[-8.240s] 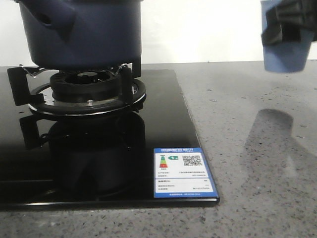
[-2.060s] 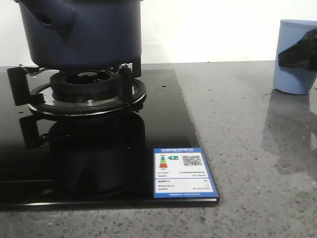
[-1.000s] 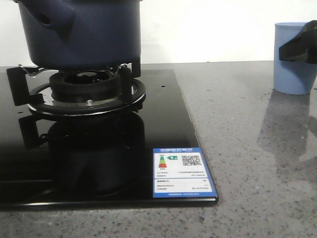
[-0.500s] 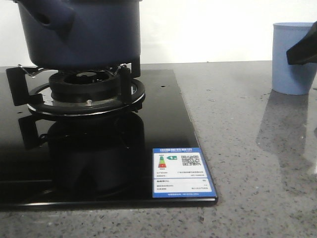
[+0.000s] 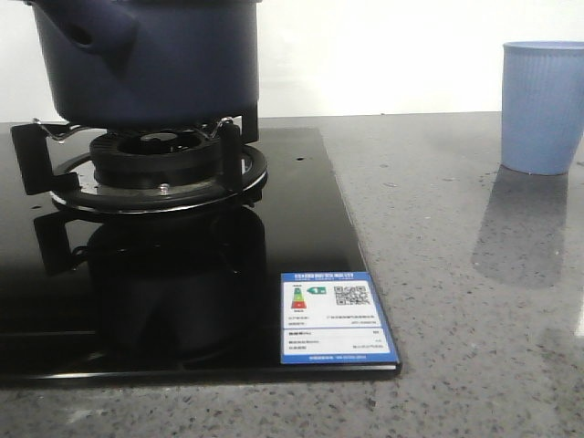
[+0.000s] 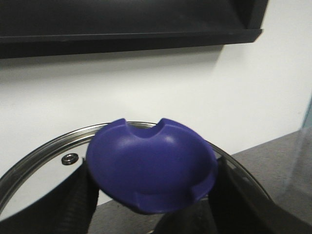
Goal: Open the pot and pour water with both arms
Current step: 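Lower the glass lid back onto the pot with left gripper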
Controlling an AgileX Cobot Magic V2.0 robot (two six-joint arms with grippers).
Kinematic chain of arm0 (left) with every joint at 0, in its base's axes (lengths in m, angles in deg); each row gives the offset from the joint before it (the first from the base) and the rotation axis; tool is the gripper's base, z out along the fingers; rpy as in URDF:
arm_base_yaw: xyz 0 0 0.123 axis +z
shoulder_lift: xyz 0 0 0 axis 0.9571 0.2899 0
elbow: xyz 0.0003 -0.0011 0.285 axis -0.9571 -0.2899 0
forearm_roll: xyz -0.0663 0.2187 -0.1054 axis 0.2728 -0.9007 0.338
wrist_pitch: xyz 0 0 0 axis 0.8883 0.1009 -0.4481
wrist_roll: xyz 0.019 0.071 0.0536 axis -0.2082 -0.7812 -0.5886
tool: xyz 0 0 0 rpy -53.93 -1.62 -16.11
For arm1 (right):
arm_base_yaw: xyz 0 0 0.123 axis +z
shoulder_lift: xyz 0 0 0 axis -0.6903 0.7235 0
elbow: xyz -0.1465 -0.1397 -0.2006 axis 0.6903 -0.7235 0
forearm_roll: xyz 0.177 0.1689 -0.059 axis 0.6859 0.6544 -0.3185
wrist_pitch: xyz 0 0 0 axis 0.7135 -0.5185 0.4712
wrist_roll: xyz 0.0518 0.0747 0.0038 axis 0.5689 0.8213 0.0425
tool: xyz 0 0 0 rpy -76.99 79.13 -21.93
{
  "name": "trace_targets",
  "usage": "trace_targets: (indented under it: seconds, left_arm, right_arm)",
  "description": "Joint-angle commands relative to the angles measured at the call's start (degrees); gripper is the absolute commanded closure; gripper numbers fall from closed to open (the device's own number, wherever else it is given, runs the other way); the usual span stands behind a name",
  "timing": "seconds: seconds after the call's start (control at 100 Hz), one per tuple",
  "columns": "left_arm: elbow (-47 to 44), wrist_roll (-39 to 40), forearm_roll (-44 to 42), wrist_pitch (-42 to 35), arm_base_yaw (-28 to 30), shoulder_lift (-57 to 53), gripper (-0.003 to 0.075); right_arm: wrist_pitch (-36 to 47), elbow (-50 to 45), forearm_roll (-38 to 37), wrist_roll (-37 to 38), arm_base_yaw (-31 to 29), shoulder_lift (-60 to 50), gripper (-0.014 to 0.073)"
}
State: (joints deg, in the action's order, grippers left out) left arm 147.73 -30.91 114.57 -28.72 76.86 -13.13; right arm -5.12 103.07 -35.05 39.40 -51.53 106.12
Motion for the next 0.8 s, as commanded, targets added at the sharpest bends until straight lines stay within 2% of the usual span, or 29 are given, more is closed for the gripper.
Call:
trace_targets:
  seconds: [0.0, 0.4, 0.79]
  left_arm:
    - [2.4, 0.0, 4.8, 1.9, -0.9, -1.6, 0.0350]
    - [2.4, -0.1, 4.4, 4.6, -9.8, 4.0, 0.0349]
    - [2.4, -0.1, 1.1, 5.6, -11.8, 9.0, 0.0350]
  right_arm:
    - [1.3, 1.3, 0.8, 0.7, -0.2, -5.0, 0.0001]
    - [-1.3, 1.3, 0.8, 2.0, -0.2, -13.9, 0.0001]
    - [-1.4, 1.3, 0.8, 2.0, -0.2, -14.0, 0.0001]
